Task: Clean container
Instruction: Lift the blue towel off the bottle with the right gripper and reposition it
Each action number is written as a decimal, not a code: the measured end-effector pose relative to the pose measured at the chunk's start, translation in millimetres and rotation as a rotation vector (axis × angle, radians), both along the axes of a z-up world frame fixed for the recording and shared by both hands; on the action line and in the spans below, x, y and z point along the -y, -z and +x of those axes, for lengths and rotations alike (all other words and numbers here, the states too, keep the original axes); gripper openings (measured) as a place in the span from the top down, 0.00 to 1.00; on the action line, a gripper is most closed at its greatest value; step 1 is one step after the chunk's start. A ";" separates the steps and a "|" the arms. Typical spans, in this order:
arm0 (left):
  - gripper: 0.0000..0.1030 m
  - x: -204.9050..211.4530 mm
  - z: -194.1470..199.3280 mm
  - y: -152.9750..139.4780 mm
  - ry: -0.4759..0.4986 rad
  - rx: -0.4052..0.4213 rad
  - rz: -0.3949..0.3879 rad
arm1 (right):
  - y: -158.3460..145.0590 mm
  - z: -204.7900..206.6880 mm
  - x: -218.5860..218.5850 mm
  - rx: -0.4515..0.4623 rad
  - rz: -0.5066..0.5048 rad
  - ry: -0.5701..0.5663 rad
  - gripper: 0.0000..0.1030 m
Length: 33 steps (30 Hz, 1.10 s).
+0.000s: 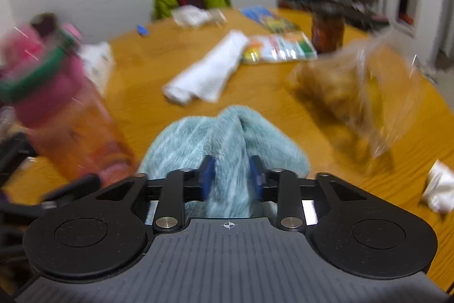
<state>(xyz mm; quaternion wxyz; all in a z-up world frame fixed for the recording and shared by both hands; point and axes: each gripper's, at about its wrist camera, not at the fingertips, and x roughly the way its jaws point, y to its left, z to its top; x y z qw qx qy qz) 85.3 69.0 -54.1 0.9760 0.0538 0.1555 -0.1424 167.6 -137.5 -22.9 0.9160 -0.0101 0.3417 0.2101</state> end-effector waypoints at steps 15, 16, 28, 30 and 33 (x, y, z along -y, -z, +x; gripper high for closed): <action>0.31 -0.2 -0.9 -0.5 0.011 -0.003 0.003 | -1.3 -9.8 -6.0 0.284 -0.421 -0.789 0.00; 0.31 -0.4 -0.8 -0.4 0.012 -0.003 0.005 | 2.1 -4.1 -8.5 0.279 -0.437 -0.796 0.00; 0.31 -1.7 2.9 2.1 0.015 -0.020 0.000 | 41.5 15.5 -12.2 0.230 -0.435 -0.673 0.18; 0.31 -2.1 2.9 2.0 0.015 -0.018 -0.001 | 44.8 -14.0 -19.6 0.368 -0.534 -0.656 0.32; 0.31 -2.8 3.0 1.9 0.014 -0.016 -0.004 | 57.5 -51.8 -33.8 0.491 -0.666 -0.619 0.67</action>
